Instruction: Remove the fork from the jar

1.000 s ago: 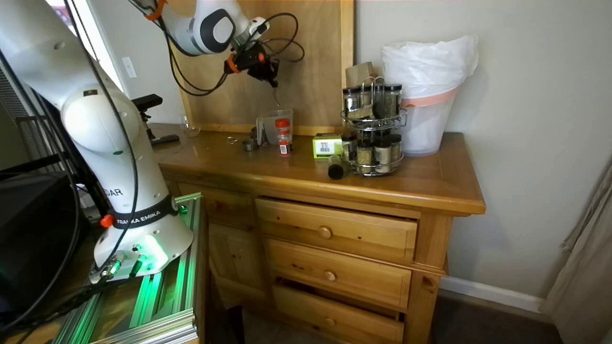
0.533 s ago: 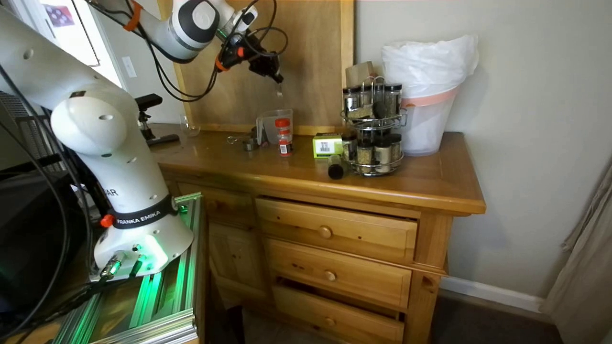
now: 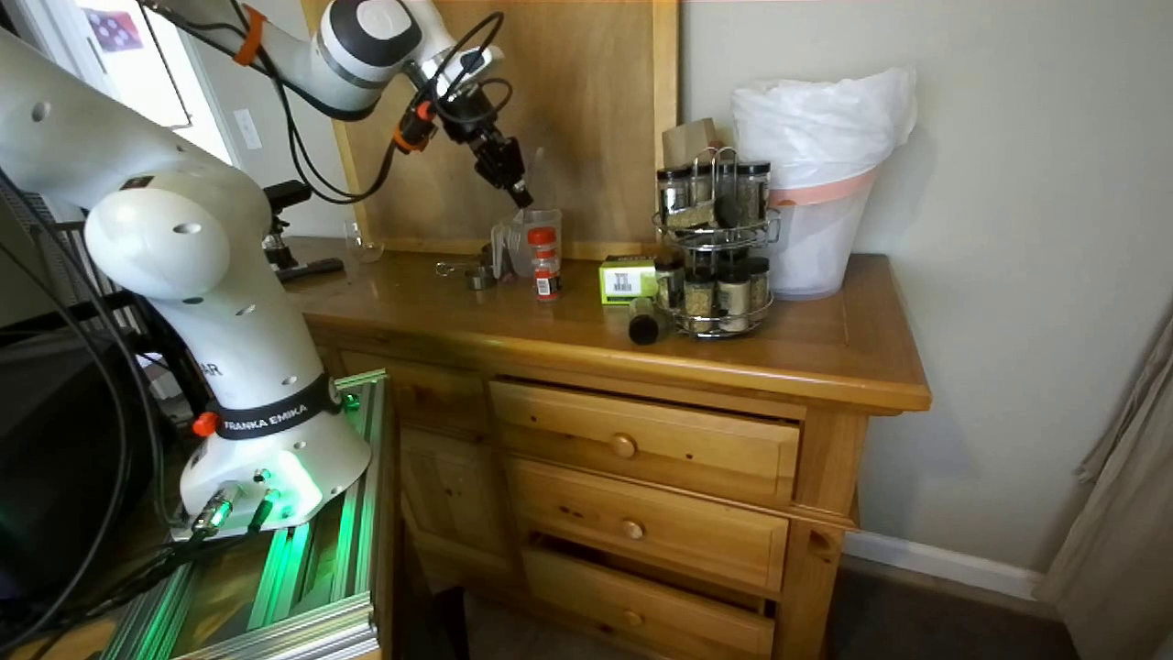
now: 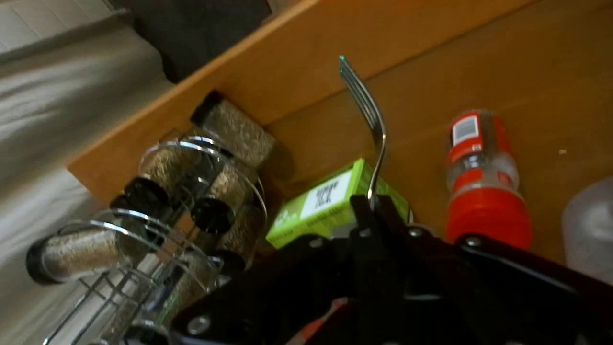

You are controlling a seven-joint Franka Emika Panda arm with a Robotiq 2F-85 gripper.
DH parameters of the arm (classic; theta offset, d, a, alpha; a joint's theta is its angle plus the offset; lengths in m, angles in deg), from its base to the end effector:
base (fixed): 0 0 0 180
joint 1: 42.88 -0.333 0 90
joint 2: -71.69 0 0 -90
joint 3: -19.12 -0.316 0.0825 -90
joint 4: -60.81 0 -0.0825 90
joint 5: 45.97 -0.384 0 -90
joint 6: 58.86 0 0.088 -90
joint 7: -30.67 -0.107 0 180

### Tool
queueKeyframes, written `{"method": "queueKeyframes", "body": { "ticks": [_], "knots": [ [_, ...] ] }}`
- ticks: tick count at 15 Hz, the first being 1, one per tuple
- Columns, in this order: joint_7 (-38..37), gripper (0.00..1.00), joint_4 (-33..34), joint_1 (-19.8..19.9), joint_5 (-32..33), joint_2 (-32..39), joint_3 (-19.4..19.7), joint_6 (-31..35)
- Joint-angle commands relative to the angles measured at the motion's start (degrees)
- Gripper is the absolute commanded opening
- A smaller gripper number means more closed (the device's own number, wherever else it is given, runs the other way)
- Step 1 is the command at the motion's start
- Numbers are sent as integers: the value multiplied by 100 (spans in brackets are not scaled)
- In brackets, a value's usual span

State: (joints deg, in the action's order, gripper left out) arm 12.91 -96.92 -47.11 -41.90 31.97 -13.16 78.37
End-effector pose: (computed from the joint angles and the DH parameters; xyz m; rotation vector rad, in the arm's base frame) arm 0.3017 0.2089 0.4149 2.7888 0.4322 0.5547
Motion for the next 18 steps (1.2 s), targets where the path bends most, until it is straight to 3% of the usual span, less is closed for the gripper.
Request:
{"method": "queueKeyframes", "body": {
  "ticks": [1, 5, 9, 18],
  "knots": [
    [-25, 1, 223, -301, 38, 508, 329, -625],
    [273, 1, 317, -671, -73, 1181, 733, -270],
    [489, 1, 534, -820, -130, 1918, 1084, -322],
    [864, 1, 1287, -945, -193, 3246, 1378, -554]
  ]
}}
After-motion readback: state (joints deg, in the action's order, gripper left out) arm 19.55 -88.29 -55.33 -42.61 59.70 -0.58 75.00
